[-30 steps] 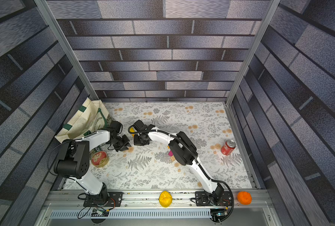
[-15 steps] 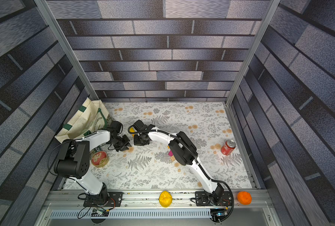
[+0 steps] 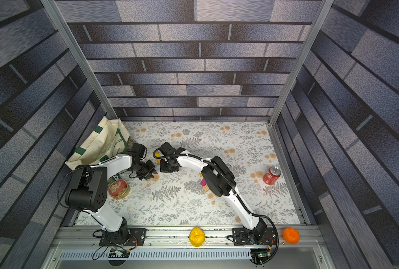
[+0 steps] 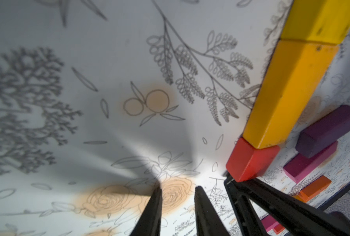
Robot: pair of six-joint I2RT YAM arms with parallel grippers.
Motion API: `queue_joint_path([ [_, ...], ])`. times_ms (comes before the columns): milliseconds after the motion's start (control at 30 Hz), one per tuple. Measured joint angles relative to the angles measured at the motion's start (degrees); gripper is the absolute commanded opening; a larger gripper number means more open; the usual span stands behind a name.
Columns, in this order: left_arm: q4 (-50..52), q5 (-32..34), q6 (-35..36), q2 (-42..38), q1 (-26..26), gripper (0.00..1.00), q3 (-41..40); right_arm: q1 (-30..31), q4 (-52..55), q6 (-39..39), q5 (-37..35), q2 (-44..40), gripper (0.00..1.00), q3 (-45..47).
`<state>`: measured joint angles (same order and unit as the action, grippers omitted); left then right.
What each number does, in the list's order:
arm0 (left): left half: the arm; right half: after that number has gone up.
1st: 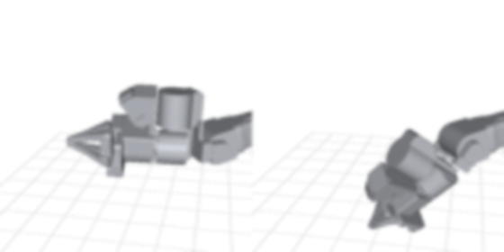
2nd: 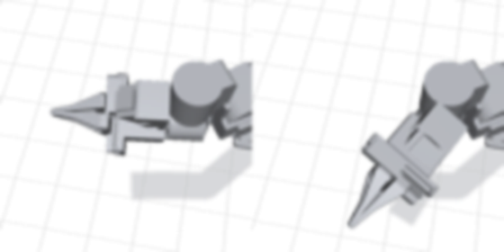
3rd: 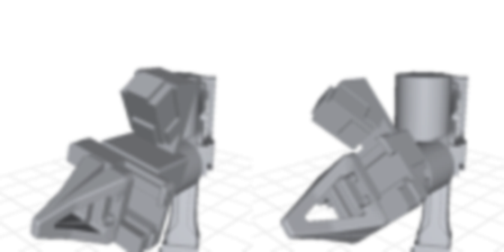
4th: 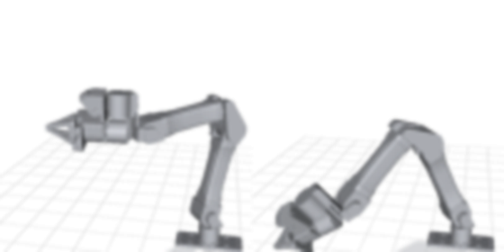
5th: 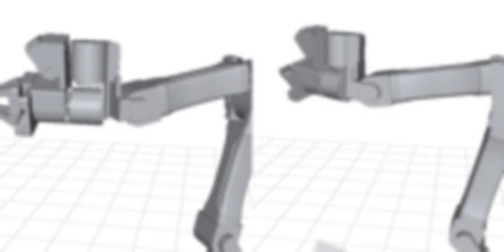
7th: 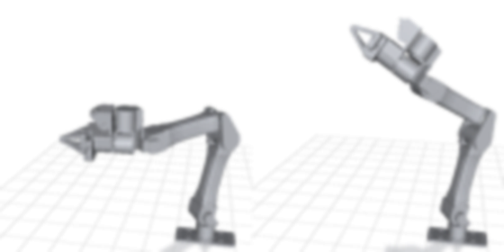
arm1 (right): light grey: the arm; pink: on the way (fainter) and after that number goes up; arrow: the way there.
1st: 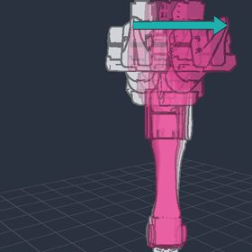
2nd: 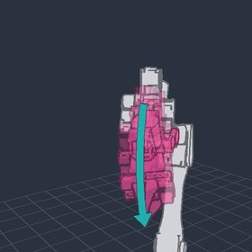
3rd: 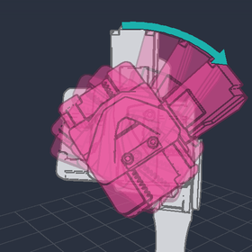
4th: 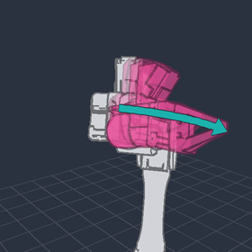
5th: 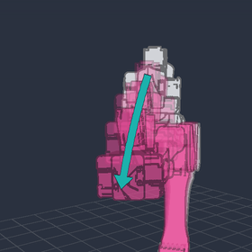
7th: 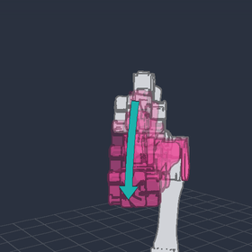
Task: Assemble the letter v with building blocks
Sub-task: Assemble the building block at the center of the board.
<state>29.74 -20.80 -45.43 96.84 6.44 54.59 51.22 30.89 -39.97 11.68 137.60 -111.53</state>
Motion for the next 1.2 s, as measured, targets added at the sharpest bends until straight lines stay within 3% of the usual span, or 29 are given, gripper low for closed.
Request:
queue_joint_path([
  [467,0.0,-0.02,0.0,0.68,0.35,0.33,0.79,-0.26,-0.04,-0.02,-0.48,-0.13,0.1,0.17],
  [867,-0.33,-0.26,-0.9,1.05,0.66,0.44,1.42,-0.7,-0.28,-0.02,-0.92,-0.57,0.12,0.79],
  [1200,-0.42,-0.42,-1.86,1.68,0.68,0.46,2.14,-0.79,-0.83,-0.04,-1.11,-0.94,0.13,1.53],
])
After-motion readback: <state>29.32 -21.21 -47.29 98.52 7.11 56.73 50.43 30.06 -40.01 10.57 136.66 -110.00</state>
